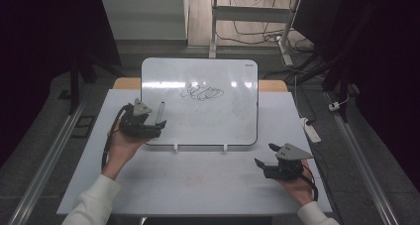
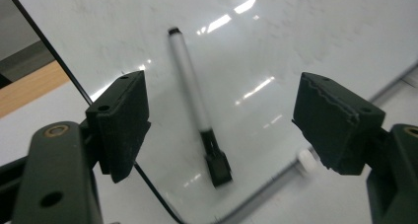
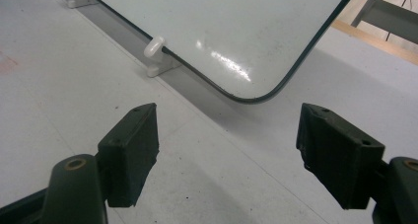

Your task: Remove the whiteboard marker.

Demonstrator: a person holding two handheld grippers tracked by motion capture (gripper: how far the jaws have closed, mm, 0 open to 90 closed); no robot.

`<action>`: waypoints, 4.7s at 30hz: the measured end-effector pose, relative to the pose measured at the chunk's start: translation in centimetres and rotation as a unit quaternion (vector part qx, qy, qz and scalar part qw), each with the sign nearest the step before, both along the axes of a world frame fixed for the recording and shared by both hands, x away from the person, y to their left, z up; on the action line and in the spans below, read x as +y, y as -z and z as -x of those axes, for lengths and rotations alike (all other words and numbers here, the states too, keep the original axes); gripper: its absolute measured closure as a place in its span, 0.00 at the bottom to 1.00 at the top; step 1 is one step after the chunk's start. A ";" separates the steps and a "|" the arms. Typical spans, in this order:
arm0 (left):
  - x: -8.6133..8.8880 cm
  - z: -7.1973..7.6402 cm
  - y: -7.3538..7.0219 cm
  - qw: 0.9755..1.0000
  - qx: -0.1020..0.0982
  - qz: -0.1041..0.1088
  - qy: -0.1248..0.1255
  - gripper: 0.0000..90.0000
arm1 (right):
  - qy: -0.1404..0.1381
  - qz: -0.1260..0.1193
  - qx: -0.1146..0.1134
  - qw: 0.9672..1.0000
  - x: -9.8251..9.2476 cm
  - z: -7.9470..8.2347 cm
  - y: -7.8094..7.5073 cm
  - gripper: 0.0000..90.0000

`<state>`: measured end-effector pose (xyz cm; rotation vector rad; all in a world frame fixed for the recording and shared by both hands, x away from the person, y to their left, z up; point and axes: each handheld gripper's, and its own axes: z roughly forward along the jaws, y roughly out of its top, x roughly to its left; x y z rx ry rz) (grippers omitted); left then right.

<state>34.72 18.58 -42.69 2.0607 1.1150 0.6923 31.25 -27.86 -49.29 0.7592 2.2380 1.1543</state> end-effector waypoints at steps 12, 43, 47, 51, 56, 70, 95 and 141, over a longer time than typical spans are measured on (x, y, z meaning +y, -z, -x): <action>-1.3 -4.0 1.5 0.999 -0.007 -0.035 -0.034 0.48 | 0.001 0.005 0.009 1.000 0.3 -0.1 0.4 0.27; -1.7 -4.3 2.5 1.000 -0.003 -0.021 -0.011 0.91 | 0.012 0.013 0.007 1.000 0.4 -0.2 0.6 0.27; -1.0 -3.8 1.9 1.000 -0.008 0.001 -0.003 0.91 | 0.013 0.009 0.006 1.000 0.4 -0.2 0.5 0.27; -0.3 -3.2 1.1 0.999 -0.014 0.045 0.016 0.91 | 0.012 0.001 0.003 1.000 0.4 -0.2 0.5 0.27; -0.4 -2.2 0.2 0.996 -0.025 0.069 0.047 0.91 | -0.001 -0.020 0.003 1.000 0.5 -0.3 0.2 0.32; -5.4 0.3 -0.8 0.982 -0.039 0.097 0.156 0.91 | -0.048 -0.083 0.035 0.995 4.6 -1.3 -2.2 0.33; -13.2 1.7 0.2 0.968 -0.057 0.080 0.229 0.91 | -0.095 -0.111 0.132 0.980 14.2 -3.4 -2.8 0.52; 2.5 8.7 5.8 0.990 0.042 0.100 0.089 0.33 | -0.084 -0.193 0.040 0.977 10.4 -4.8 -5.3 0.86</action>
